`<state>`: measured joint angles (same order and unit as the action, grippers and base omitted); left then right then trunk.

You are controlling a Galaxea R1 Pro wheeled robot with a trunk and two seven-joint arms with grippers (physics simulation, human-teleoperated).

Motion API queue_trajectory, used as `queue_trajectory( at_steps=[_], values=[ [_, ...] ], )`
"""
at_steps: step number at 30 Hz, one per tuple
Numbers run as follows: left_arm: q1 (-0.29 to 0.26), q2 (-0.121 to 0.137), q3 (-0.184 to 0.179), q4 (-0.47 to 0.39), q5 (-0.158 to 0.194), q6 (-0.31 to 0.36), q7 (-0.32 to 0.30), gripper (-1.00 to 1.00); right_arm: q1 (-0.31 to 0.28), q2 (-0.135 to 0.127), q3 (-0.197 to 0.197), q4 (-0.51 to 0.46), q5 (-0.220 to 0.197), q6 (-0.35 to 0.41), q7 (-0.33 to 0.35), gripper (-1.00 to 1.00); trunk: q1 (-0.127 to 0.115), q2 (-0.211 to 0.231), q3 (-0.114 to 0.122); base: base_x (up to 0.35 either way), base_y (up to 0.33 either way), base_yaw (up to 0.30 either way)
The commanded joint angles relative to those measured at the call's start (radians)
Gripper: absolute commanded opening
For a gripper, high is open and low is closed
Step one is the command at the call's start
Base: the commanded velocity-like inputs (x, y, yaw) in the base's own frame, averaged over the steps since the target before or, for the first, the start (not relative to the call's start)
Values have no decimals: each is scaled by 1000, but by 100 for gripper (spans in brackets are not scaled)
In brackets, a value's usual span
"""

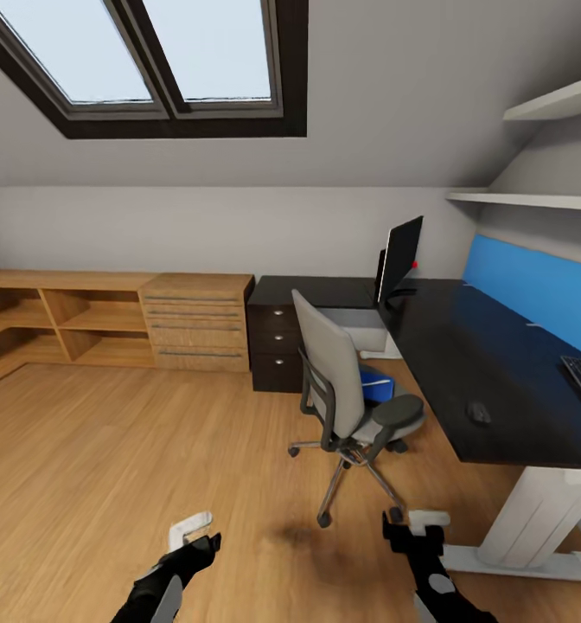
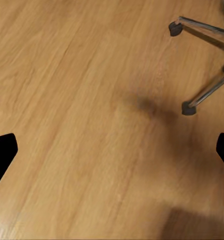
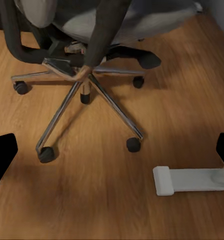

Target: In the bedroom, organize the workspace by keeping the computer under the desk, ensuring the monitor is on the desk, placing the keyboard on the desk next to the monitor, placing the mouse on the desk next to the keyboard, moving the folder from the swivel chair onto the desk next to the mouse, stacking the notebook on top of the folder with the pen on top of the notebook, and positioning the swivel chair next to the desk.

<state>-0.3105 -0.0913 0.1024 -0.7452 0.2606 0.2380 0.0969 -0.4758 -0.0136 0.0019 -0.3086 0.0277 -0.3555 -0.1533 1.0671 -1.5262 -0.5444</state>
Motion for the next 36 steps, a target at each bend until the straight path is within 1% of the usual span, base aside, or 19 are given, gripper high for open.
queue_trajectory(
  at_steps=[1, 2, 6, 7, 14, 15, 16, 17, 18, 19, 20, 22, 25, 29, 30, 31, 32, 33, 36],
  values=[
    [-15, -2, 2, -5, 10, 18, 4, 100, -14, 0, 0, 2, 2, 7, -3, 100, 4, -8, -5, 0, 0, 0],
    [-35, -5, 2, -16, 11, 36, 3, 100, -34, 0, -1, 2, 2, 20, -3, 100, 8, -15, -8, 0, 0, 0],
    [-55, -10, 1, -61, 11, 56, 0, 100, -65, -1, -1, 3, -6, 34, -2, 100, 23, -43, -20, 0, 0, 0],
    [-62, -12, 3, -95, 11, 63, -2, 100, -86, -1, -2, 4, -16, 42, -1, 100, 27, -50, -23, 0, 0, 0],
    [-70, -12, 4, -155, 12, 65, -7, 100, -171, -10, -4, 48, -59, 111, 20, 100, 54, -99, -45, 0, 0, 0],
    [-36, -13, 1, -322, 12, 70, -9, 100, -219, -26, -6, 81, -92, 130, 30, 100, 58, -106, -48, 0, 0, 0],
    [13, -13, -4, -412, 12, 72, -9, 100, -226, -30, -6, 85, -99, 133, 31, 100, 61, -113, -52, 0, 0, 0],
    [41, -13, -8, -461, 12, 74, -9, 100, -230, -31, -6, 87, -103, 135, 32, 100, 65, -120, -55, 0, 0, 0],
    [101, -13, -18, -562, 12, 82, -9, 100, -236, -34, -6, 90, -111, 143, 32, 100, 69, -127, -58, 0, 0, 0],
    [266, -10, -49, -791, 12, 137, -9, 100, -250, -43, -6, 90, -140, 183, 33, 100, 73, -134, -61, 0, 0, 0],
    [297, -9, -54, -821, 12, 147, -9, 100, -253, -45, -6, 90, -147, 190, 33, 100, 77, -141, -64, 0, 0, 0],
    [331, -8, -58, -852, 12, 160, -9, 100, -256, -47, -10, 92, -154, 195, 34, 100, 84, -155, -70, 0, 0, 0],
    [344, -7, -60, -864, 12, 166, -9, 100, -258, -44, -18, 94, -170, 185, 37, 100, 96, -176, -80, 0, 0, 0],
    [350, -6, -58, -871, 12, 169, -9, 100, -259, -42, -24, 105, -218, 162, 38, 100, 111, -204, -92, 0, 0, 0],
    [351, -6, -57, -871, 12, 169, -8, 100, -259, -43, -24, 107, -234, 159, 38, 100, 115, -211, -95, 0, 0, 0],
    [352, -5, -56, -872, 12, 169, -8, 100, -259, -45, -25, 109, -268, 153, 37, 100, 119, -218, -99, 0, 0, 0],
    [352, -5, -56, -872, 12, 169, -8, 100, -259, -45, -25, 110, -285, 150, 37, 100, 123, -225, -102, 0, 0, 0],
    [353, -5, -56, -873, 12, 170, -8, 100, -259, -46, -25, 112, -322, 146, 38, 100, 127, -232, -105, 0, 0, 0],
    [353, -5, -57, -873, 12, 170, -8, 100, -258, -46, -22, 114, -368, 139, 39, 100, 138, -253, -114, 0, 0, 0]
  ],
)
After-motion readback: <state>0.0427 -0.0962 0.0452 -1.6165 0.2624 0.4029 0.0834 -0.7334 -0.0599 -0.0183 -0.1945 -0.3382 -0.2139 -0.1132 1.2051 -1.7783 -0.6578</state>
